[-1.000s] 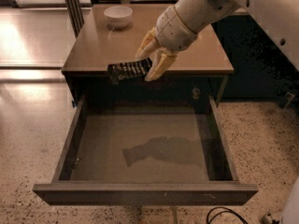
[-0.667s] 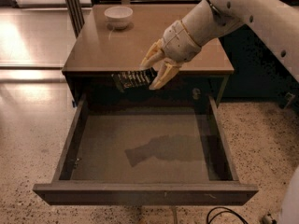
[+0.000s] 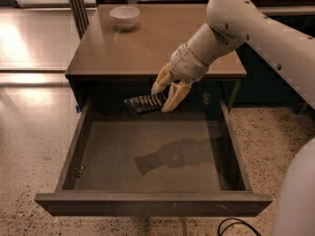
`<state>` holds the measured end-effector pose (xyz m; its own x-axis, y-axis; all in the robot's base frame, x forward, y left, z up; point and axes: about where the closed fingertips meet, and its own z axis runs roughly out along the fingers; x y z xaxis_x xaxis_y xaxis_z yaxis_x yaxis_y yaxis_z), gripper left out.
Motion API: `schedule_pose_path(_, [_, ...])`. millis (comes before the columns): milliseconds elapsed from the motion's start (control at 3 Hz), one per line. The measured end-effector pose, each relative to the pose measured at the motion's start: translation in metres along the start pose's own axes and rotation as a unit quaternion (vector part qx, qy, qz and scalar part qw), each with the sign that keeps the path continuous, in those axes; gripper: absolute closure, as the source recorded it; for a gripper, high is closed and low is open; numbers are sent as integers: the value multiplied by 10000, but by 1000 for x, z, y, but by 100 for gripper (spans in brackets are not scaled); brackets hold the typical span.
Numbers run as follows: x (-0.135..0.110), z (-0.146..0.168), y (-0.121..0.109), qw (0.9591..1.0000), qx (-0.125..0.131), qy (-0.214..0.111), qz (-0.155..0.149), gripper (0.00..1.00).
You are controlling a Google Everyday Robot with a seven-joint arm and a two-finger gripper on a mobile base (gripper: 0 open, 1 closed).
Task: Place rxbar chocolate into top drawer
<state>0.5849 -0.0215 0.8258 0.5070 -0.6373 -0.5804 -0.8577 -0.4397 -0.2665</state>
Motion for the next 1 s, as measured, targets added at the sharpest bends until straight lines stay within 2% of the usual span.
schedule_pose_path(333, [16,19,17,9978,-360,379,402,100])
schedule_pose_path(667, [19,21,18,9979,-330,345,428,100])
schedule_pose_path(1000, [50,46,21,9976,-222,182,634,100])
